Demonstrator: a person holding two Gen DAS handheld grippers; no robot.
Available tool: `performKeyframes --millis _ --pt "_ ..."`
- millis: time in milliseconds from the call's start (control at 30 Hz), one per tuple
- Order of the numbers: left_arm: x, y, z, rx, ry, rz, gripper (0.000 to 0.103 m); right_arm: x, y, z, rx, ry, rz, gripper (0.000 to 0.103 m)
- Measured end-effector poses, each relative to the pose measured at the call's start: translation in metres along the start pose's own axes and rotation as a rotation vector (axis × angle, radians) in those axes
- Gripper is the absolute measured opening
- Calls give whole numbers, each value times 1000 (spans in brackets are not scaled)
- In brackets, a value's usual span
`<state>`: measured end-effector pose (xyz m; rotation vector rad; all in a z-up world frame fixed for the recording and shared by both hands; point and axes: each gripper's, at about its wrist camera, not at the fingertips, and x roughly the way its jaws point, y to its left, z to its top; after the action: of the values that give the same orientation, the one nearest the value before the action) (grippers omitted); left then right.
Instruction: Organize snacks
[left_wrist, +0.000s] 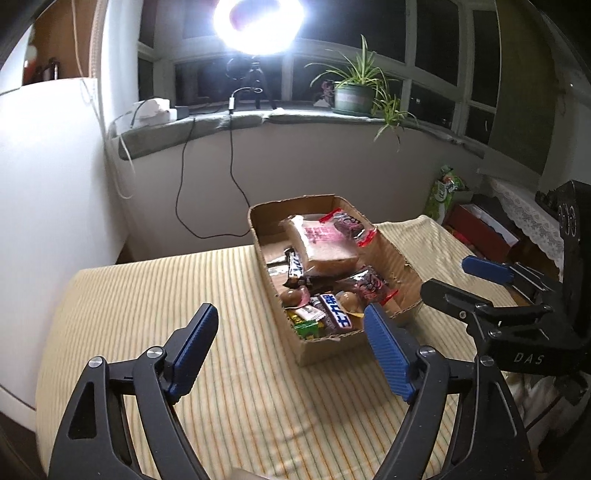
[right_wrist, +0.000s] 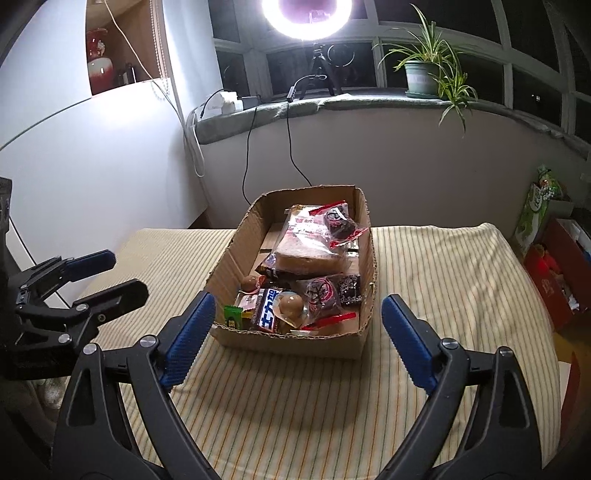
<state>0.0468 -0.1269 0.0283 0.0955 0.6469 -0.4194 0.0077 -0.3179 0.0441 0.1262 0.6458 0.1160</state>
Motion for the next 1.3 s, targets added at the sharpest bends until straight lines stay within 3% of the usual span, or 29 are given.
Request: performKeyframes --millis 1300 --pt "-3 -3 -2 9 -8 17 81 8 2 -3 4 25 8 94"
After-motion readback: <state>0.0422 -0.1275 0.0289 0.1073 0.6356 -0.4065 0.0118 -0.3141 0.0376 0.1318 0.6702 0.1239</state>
